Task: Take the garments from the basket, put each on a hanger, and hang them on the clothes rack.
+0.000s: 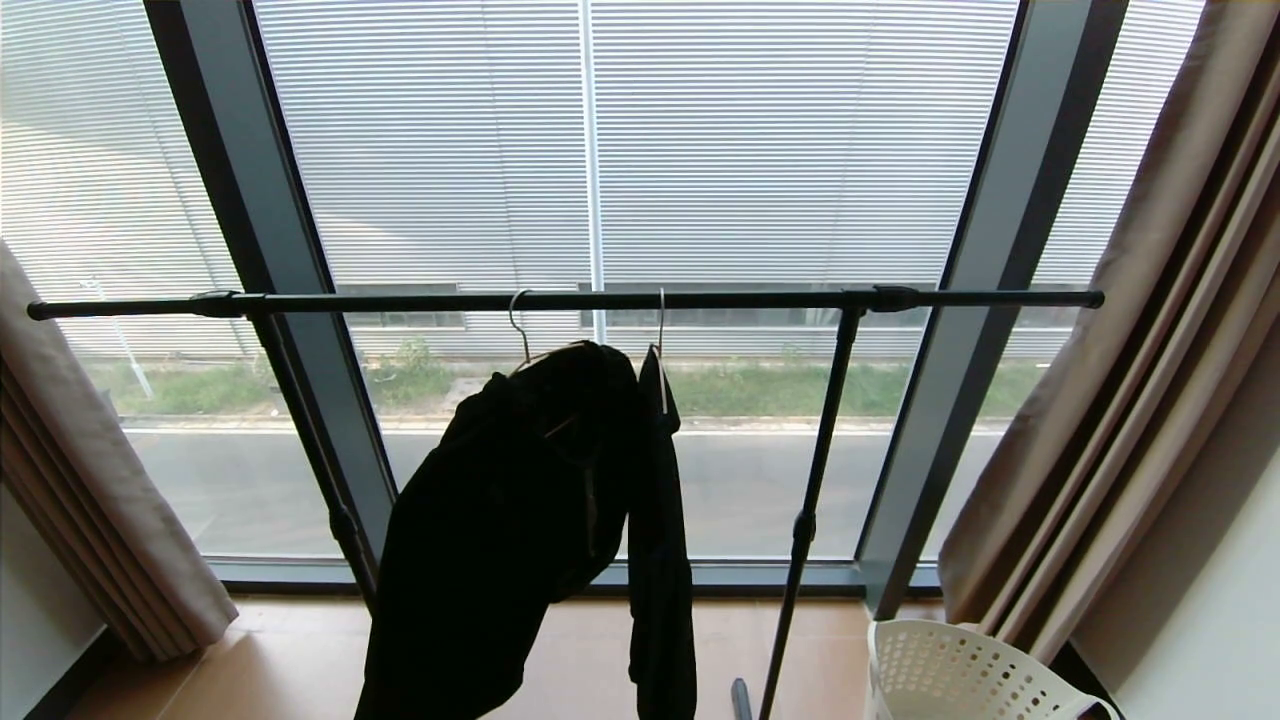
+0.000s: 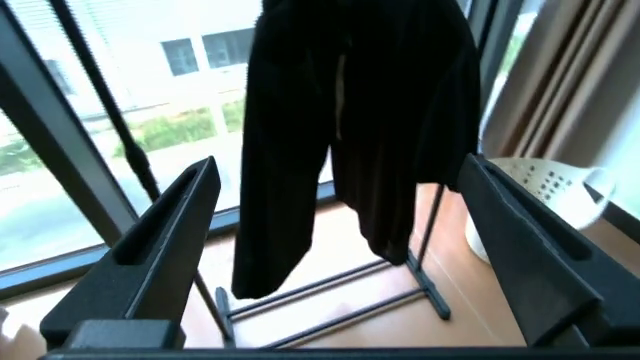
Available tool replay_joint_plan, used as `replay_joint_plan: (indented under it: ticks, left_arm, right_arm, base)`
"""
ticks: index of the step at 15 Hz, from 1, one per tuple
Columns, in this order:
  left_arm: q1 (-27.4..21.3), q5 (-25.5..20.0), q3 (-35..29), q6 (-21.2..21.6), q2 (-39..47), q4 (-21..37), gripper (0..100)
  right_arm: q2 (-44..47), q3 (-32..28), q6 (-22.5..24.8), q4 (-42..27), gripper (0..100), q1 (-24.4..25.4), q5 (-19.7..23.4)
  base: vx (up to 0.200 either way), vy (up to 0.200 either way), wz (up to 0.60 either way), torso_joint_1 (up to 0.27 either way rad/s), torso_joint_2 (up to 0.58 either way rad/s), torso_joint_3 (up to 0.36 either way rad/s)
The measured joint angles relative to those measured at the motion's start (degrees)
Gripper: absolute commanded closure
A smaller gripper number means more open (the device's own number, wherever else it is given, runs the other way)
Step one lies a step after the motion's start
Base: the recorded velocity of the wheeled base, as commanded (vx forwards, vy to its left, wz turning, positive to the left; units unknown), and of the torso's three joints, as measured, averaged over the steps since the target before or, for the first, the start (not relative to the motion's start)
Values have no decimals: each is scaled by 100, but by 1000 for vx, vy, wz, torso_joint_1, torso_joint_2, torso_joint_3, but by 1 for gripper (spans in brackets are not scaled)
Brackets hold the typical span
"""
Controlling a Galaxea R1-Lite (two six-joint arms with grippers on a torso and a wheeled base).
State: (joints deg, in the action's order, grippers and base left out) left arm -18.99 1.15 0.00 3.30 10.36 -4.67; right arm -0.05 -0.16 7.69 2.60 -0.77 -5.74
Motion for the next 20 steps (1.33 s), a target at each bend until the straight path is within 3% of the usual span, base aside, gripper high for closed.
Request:
replay_joint_plan:
  ticks: [3, 5, 6, 7, 9, 10, 14, 18, 20]
  left_arm:
    - [334, 616, 0, 263, -419, 161, 0]
    - [375, 600, 0, 351, -527, -77, 0]
    - [343, 429, 0, 347, -577, -105, 0]
    - [233, -90, 0, 354, -664, 46, 0]
    - [69, -996, -57, 356, -850, 753, 0]
    - [124, -962, -84, 323, -861, 822, 0]
    - [273, -141, -118, -52, -772, 861, 0]
    - [414, -74, -121, -96, -662, 857, 0]
    - [891, -130, -123, -79, -535, 857, 0]
  right_arm:
    - [-2, 9, -4, 2, 0, 0, 2]
    - [-2, 11, -12, 0, 0, 0, 2]
    - [-2, 13, -15, 2, 0, 0, 5]
    - [-2, 13, -15, 2, 0, 2, 2]
    - [-2, 16, -28, -2, 0, 6, 2]
    - [-2, 16, -55, 0, 0, 6, 5]
    - [0, 16, -74, -4, 0, 6, -2]
    - [0, 16, -85, -4, 0, 6, -5]
    - [0, 16, -88, -6, 0, 6, -5]
  base:
    - [0, 0, 0, 0, 0, 0]
    - [0, 0, 0, 0, 0, 0]
    - [0, 0, 0, 0, 0, 0]
    - [0, 0, 0, 0, 0, 0]
    - [0, 0, 0, 0, 0, 0]
    - [0, 0, 0, 0, 0, 0]
    - [0, 0, 0, 0, 0, 0]
    - [0, 0, 0, 0, 0, 0]
    - [0, 0, 0, 0, 0, 0]
